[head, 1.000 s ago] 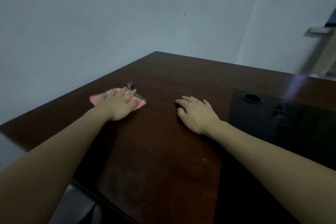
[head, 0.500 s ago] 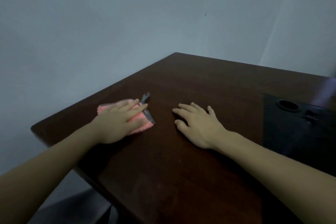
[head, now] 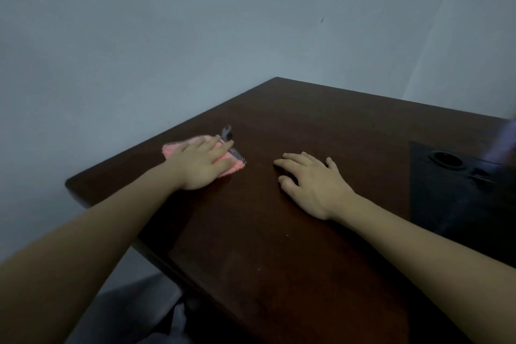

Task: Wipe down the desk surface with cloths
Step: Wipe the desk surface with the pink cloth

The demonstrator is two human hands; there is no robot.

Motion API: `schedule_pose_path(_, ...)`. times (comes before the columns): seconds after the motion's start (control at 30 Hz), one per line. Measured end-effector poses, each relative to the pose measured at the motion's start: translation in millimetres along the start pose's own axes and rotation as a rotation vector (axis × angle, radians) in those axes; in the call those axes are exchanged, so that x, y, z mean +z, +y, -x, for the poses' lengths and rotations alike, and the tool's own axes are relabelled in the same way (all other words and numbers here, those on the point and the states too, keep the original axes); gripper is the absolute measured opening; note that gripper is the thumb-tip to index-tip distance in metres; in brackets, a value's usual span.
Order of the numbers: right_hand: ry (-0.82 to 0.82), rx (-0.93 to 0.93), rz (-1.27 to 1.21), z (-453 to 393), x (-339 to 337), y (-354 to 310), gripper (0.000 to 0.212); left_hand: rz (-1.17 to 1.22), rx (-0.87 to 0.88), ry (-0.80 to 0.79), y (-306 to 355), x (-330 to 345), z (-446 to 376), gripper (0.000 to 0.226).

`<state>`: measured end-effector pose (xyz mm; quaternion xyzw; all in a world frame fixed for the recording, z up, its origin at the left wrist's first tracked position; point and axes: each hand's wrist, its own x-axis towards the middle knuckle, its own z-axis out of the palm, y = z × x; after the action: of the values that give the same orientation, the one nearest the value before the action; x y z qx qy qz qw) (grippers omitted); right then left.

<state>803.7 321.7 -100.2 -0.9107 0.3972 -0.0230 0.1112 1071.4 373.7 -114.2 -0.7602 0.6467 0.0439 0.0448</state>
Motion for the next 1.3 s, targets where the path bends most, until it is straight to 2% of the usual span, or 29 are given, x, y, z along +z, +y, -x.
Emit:
schedule_pose_path(0.07,-0.003,-0.002,0.010,0.0,0.6,-0.5,0.052,-0.050,0.133,0.004,1.6,7.6,31.1,0.100)
schedule_pose_path(0.2,0.006,-0.006,0.016,-0.5,1.9,-1.3,0.052,0.060,0.236,0.010,-5.7,8.5,74.0,0.080)
schedule_pose_path(0.27,0.012,-0.006,0.010,-0.9,3.0,-0.9,0.051,0.108,0.251,-0.008,-12.6,3.9,73.1,0.079)
schedule_pose_path(0.5,0.019,-0.013,0.017,-2.4,3.4,0.2,0.052,0.145,0.129,0.010,-56.7,-6.4,4.4,0.115)
schedule_pose_path(0.7,0.040,-0.020,0.004,-2.7,3.8,1.7,0.051,0.159,-0.041,0.061,-59.9,-14.0,-33.3,0.063)
schedule_pose_path(0.87,0.041,-0.017,-0.004,0.7,2.3,0.3,0.051,0.084,-0.094,0.063,-50.7,-13.6,-26.7,0.062)
schedule_pose_path(0.93,0.035,-0.013,-0.004,0.9,2.0,-0.2,0.051,0.062,-0.062,0.043,-44.7,-13.0,-12.8,0.066)
schedule_pose_path(0.97,0.032,-0.012,-0.002,1.1,1.9,-0.1,0.051,0.050,-0.029,0.028,-41.4,-11.7,-2.9,0.075)
schedule_pose_path(1.03,0.026,-0.010,0.004,0.7,2.2,0.2,0.052,0.030,0.074,0.019,-37.8,-7.1,23.4,0.107)
schedule_pose_path(1.07,0.024,-0.009,0.007,0.7,2.5,0.4,0.052,0.030,0.123,0.026,-37.5,-3.2,38.4,0.115)
schedule_pose_path(1.17,0.021,-0.010,0.021,0.7,3.9,0.6,0.052,0.144,0.224,0.036,-41.1,3.8,79.3,0.099)
schedule_pose_path(1.3,0.026,-0.015,0.021,-1.7,5.8,1.6,0.052,0.247,0.209,0.040,-62.7,-0.3,84.3,0.086)
